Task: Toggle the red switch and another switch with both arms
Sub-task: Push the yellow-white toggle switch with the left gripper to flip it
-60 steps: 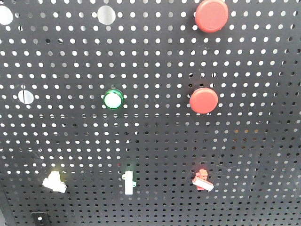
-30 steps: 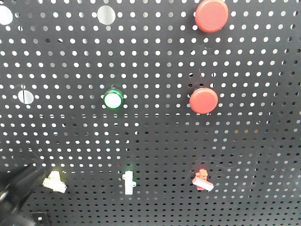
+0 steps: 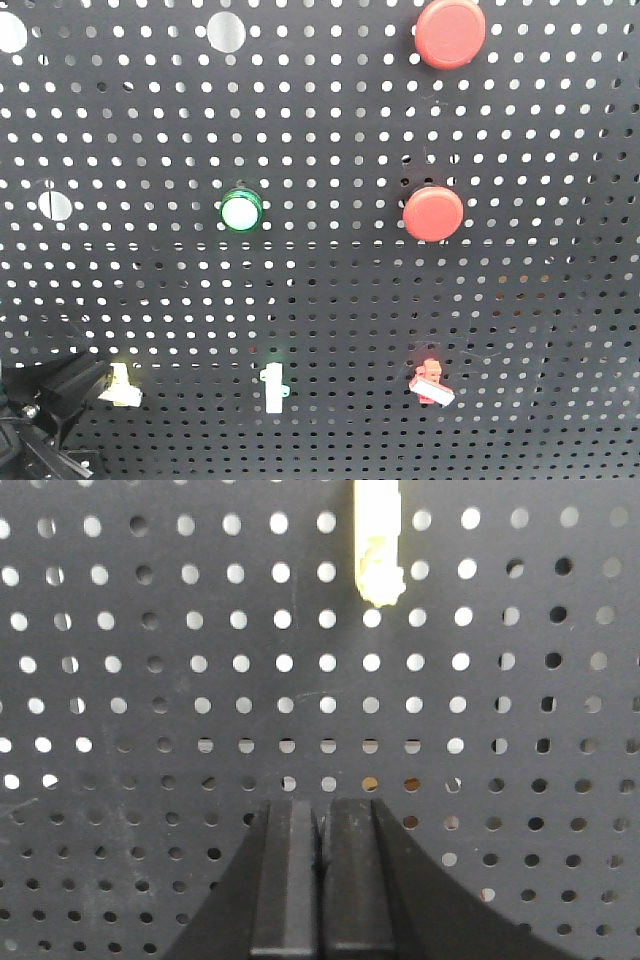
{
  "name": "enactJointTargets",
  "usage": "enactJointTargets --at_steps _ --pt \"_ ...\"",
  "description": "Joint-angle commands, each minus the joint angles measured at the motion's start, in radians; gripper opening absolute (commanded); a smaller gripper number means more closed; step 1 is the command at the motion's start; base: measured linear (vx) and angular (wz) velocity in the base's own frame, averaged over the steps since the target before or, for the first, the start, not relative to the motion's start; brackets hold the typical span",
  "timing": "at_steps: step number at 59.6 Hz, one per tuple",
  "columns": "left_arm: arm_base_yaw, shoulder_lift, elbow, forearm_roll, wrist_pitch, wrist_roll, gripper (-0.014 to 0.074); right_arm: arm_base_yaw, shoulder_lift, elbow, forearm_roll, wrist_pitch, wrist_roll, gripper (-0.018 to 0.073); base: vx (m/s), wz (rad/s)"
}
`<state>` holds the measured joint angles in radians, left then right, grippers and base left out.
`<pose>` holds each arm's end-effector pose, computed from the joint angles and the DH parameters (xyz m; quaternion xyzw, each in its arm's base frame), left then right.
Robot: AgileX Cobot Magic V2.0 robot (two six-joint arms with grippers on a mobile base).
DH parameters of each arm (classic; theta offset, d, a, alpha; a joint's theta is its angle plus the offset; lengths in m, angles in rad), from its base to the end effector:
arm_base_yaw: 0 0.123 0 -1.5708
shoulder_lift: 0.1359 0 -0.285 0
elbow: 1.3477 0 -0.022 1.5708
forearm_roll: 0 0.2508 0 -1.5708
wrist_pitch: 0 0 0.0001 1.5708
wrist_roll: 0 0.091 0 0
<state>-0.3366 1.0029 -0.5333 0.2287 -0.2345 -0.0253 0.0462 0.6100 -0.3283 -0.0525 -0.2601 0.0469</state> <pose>0.1979 -0.0743 0.2946 0.2168 0.7277 -0.0652 0.6475 0.1316 0.0073 0.2954 -0.0220 0.6833 0.0201 0.7295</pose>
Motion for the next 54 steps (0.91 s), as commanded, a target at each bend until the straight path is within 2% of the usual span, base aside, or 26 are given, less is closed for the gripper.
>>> enactJointTargets --at_steps 1,10,18,23,41,46,50,54 --pt "-0.006 -0.005 -0.037 -0.016 -0.003 -0.011 0.0001 0.000 0.007 -0.033 -0.002 -0.094 -0.002 -0.0006 0.00 0.00" --pt "-0.006 -0.008 -0.037 -0.018 0.060 -0.014 0.0001 0.000 0.007 -0.033 -0.002 -0.094 -0.002 -0.0006 0.00 0.00" --pt "-0.006 -0.022 -0.037 -0.040 0.136 -0.064 0.0001 0.000 0.007 -0.033 -0.002 -0.094 -0.002 -0.0006 0.00 0.00" --pt "-0.006 -0.038 -0.037 -0.040 0.167 -0.064 0.0001 0.000 0.007 -0.033 -0.002 -0.094 -0.002 -0.0006 0.00 0.00" --pt "-0.006 -0.180 -0.037 -0.040 0.152 -0.064 0.0001 0.000 0.007 -0.033 -0.002 -0.093 -0.001 -0.0006 0.00 0.00" --pt "-0.006 -0.230 -0.037 -0.040 0.153 -0.063 0.0001 0.001 0.007 -0.033 -0.006 -0.093 0.034 -0.0006 0.00 0.00" --pt "-0.006 -0.257 -0.037 -0.040 0.153 -0.063 0.0001 0.012 0.007 -0.033 -0.067 -0.089 0.056 -0.0006 0.00 0.00" --pt "-0.006 -0.276 -0.037 -0.040 0.154 -0.063 0.0001 0.051 0.007 -0.033 -0.201 -0.093 0.059 -0.0006 0.00 0.00"
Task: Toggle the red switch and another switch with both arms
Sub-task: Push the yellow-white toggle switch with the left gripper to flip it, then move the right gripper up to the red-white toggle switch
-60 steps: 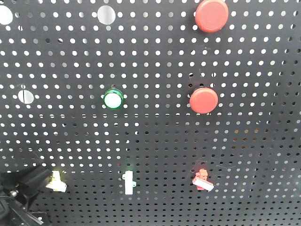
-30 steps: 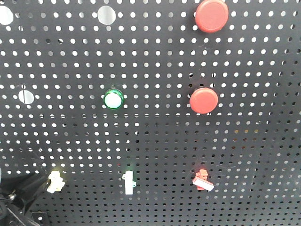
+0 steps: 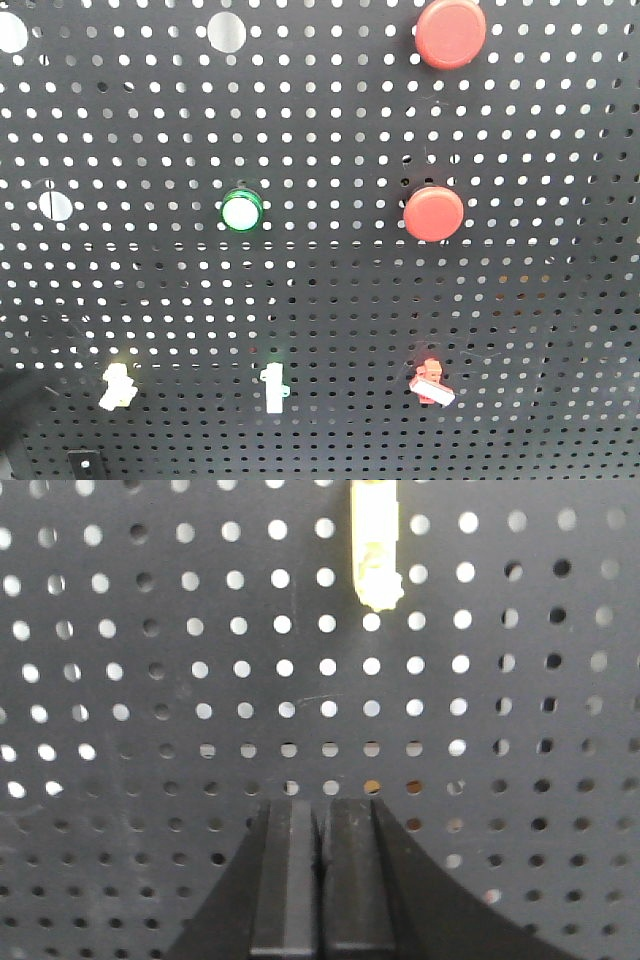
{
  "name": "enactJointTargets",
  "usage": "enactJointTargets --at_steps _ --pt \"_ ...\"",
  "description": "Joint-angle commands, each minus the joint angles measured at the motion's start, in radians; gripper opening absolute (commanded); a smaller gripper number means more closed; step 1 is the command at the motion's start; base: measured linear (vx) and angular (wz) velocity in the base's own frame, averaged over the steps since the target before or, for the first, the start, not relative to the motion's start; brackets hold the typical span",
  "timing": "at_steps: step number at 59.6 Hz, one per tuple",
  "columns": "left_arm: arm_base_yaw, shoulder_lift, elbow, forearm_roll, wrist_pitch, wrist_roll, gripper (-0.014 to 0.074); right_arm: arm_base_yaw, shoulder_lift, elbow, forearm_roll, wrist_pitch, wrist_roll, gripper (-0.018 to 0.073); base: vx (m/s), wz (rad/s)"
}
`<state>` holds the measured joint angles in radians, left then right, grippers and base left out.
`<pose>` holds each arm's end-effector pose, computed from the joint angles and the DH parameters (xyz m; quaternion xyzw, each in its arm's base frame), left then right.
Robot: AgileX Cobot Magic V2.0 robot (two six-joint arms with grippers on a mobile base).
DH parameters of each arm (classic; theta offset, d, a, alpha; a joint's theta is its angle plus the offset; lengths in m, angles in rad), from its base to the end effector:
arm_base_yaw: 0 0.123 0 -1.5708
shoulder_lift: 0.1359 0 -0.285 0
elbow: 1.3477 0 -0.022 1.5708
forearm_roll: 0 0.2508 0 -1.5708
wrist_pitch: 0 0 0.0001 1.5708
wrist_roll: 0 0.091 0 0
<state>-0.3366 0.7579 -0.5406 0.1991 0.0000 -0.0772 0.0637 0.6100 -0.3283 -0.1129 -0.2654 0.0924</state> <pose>0.1541 -0.0539 0.3225 0.1708 0.7319 -0.0707 0.6558 0.1313 0.0111 0.2957 -0.0382 0.6811 0.0273 0.7307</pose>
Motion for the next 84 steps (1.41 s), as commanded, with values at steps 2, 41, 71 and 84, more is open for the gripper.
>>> enactJointTargets --at_steps 2,41,71,84 --pt "-0.006 -0.035 -0.030 -0.011 -0.080 -0.011 0.0001 0.058 0.008 -0.033 -0.209 -0.095 0.031 -0.0006 0.00 0.00" --pt "-0.006 -0.041 -0.030 -0.011 -0.080 -0.011 0.0001 0.431 0.367 -0.279 -0.284 -0.129 0.149 -0.0006 0.00 0.00" --pt "-0.006 -0.040 -0.030 -0.011 -0.081 -0.011 0.0001 0.436 0.530 -0.302 -0.283 -0.171 0.213 -0.0006 0.00 0.00" --pt "-0.006 -0.040 -0.030 -0.011 -0.083 -0.010 0.0001 0.470 0.563 -0.301 -0.290 -0.066 0.304 -0.0006 0.00 0.00"
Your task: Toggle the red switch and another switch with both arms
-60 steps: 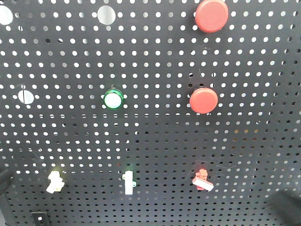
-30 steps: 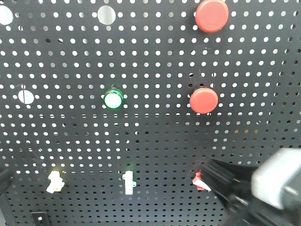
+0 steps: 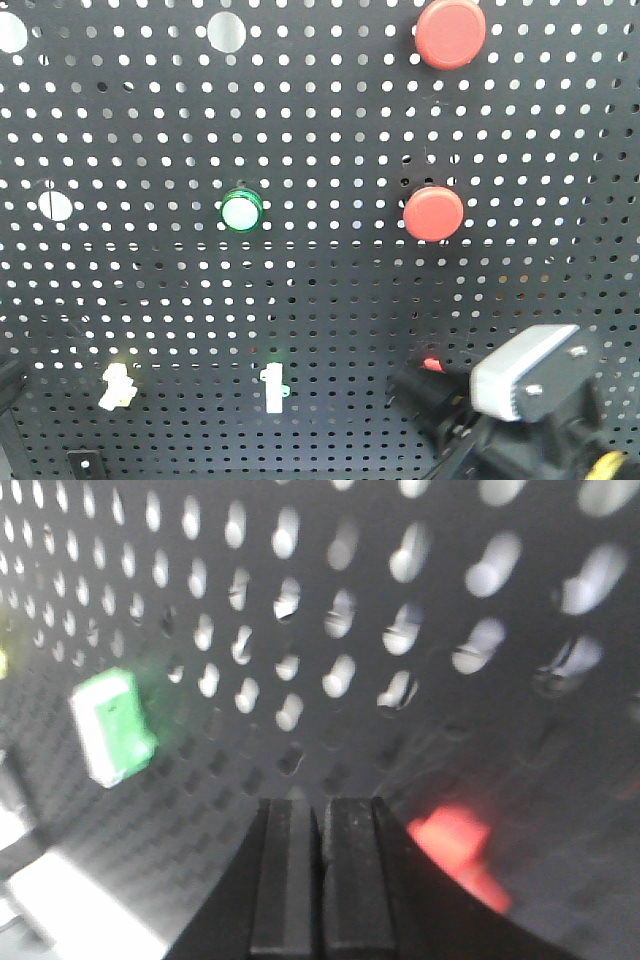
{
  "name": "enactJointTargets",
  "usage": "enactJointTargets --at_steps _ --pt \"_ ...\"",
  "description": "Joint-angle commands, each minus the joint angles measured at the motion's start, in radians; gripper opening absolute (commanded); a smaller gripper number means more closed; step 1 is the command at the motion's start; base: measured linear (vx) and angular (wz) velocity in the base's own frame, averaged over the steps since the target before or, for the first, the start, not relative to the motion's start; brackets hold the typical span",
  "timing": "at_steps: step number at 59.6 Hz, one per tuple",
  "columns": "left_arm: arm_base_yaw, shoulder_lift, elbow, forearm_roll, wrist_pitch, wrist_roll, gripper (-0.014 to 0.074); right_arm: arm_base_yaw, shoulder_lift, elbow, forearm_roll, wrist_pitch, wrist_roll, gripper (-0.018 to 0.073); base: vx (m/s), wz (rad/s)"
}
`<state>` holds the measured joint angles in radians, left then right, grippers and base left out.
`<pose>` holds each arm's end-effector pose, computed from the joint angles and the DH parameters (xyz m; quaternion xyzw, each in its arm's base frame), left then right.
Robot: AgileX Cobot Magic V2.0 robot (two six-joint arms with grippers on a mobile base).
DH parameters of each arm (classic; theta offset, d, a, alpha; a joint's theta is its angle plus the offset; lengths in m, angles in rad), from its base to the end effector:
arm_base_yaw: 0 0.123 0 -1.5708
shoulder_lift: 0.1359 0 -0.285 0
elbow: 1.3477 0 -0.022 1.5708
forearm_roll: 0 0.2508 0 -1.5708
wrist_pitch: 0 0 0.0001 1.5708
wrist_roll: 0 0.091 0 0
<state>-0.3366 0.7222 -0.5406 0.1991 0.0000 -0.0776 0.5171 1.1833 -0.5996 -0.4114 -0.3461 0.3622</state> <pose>0.1472 -0.0515 0.3282 0.1679 0.7204 -0.0722 0.6691 0.2102 0.1337 0.2829 -0.2477 0.7253 0.2058 0.6085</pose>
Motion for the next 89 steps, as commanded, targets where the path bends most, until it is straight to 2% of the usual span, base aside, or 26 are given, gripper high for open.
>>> enactJointTargets --at_steps 1,11,18,26,42,80,89 --pt "-0.006 -0.005 -0.030 -0.011 -0.086 -0.010 0.0001 0.025 -0.011 -0.030 0.008 0.026 0.035 -0.0006 0.00 0.00" --pt "-0.006 -0.005 -0.030 -0.007 -0.096 -0.008 0.0001 0.122 -0.014 -0.030 0.009 0.137 0.039 -0.0006 0.00 0.00" --pt "-0.006 -0.005 -0.030 -0.007 -0.097 -0.008 0.0001 0.146 -0.034 -0.030 0.014 0.144 0.043 -0.0006 0.00 0.00" --pt "-0.006 -0.005 -0.030 -0.007 -0.097 -0.008 0.0001 0.141 -0.076 -0.030 0.013 0.119 0.036 -0.0006 0.00 0.00" --pt "-0.006 -0.005 -0.030 -0.010 -0.078 -0.009 0.0002 0.132 -0.109 -0.030 0.013 -0.019 0.012 -0.0006 0.00 0.00" --pt "-0.005 -0.011 -0.016 -0.008 -0.073 -0.006 0.0002 0.132 -0.109 -0.030 0.013 -0.005 0.013 -0.0006 0.00 0.00" --pt "0.050 -0.120 0.090 -0.003 -0.089 0.055 0.0002 0.132 -0.109 -0.030 0.013 -0.005 0.014 -0.0006 0.00 0.00"
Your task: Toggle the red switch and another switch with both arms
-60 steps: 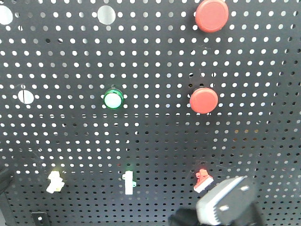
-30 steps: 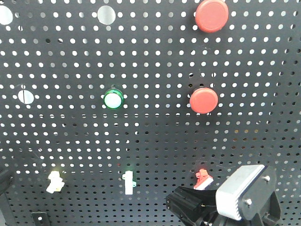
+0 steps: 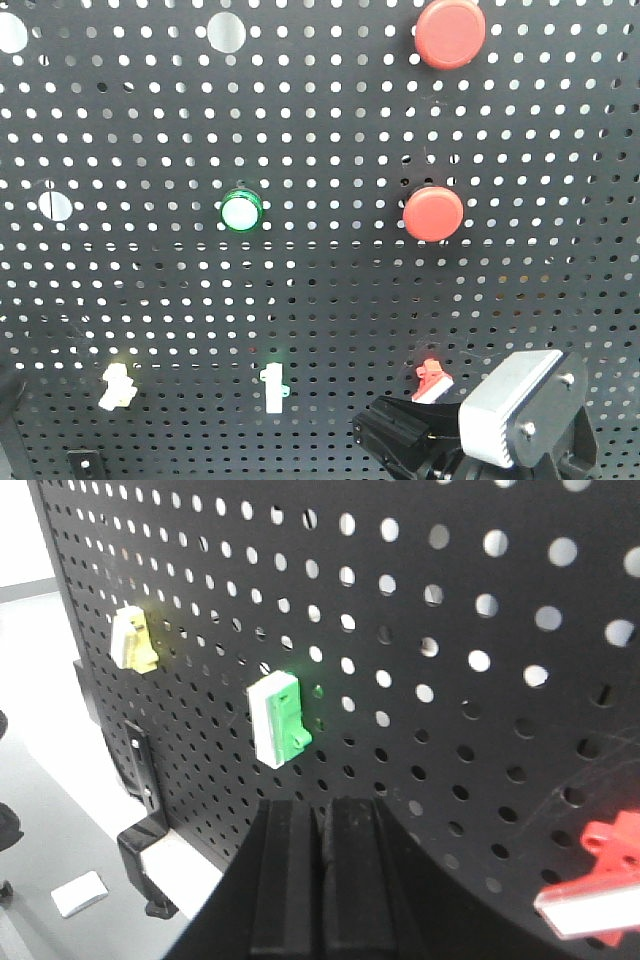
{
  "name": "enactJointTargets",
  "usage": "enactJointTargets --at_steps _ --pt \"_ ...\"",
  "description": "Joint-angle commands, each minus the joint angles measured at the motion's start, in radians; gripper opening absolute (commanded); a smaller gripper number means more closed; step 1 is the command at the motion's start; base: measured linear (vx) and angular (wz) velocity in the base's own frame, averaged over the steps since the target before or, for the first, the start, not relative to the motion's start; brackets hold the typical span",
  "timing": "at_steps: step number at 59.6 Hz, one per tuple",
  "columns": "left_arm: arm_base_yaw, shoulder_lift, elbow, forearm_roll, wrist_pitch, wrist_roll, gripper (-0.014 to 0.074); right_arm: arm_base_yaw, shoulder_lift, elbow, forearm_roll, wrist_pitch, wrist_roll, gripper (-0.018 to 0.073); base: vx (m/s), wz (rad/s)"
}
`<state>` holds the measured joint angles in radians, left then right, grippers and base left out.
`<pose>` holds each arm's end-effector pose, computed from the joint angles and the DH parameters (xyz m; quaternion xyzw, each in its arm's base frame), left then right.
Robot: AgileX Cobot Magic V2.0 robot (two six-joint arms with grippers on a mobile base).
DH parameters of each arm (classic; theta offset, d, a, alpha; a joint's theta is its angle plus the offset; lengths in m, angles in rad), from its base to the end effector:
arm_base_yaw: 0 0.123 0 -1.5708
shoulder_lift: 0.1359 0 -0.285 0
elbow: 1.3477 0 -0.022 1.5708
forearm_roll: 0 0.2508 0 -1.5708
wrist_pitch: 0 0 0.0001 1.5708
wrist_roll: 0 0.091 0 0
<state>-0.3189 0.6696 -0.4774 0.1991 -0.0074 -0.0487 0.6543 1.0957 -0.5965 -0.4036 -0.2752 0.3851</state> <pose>0.1375 -0.0455 0.3151 0.1727 0.7204 -0.0571 0.6693 0.1791 0.1496 0.2972 -0.2787 0.7075 0.2453 0.6013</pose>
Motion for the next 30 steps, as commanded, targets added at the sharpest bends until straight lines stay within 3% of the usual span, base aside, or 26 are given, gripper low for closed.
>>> enactJointTargets --at_steps 1,6,16,27,30 --pt "0.047 -0.094 0.054 -0.004 -0.084 0.028 0.0002 -0.005 -0.021 -0.033 0.005 -0.076 -0.009 -0.0006 0.00 0.00" --pt "0.104 -0.206 0.160 -0.022 -0.089 0.031 0.0002 -0.005 -0.021 -0.033 0.005 -0.076 -0.009 -0.0006 0.00 0.00" --pt "0.240 -0.447 0.368 -0.154 -0.087 0.049 0.0002 -0.005 -0.021 -0.033 0.005 -0.076 -0.009 -0.0006 0.00 0.00" --pt "0.287 -0.627 0.524 -0.199 -0.088 0.067 0.0002 -0.005 -0.021 -0.033 0.005 -0.076 -0.009 -0.0006 0.00 0.00" --pt "0.287 -0.676 0.526 -0.199 -0.001 0.066 0.0002 -0.005 -0.021 -0.033 0.005 -0.076 -0.009 -0.0006 0.00 0.00"
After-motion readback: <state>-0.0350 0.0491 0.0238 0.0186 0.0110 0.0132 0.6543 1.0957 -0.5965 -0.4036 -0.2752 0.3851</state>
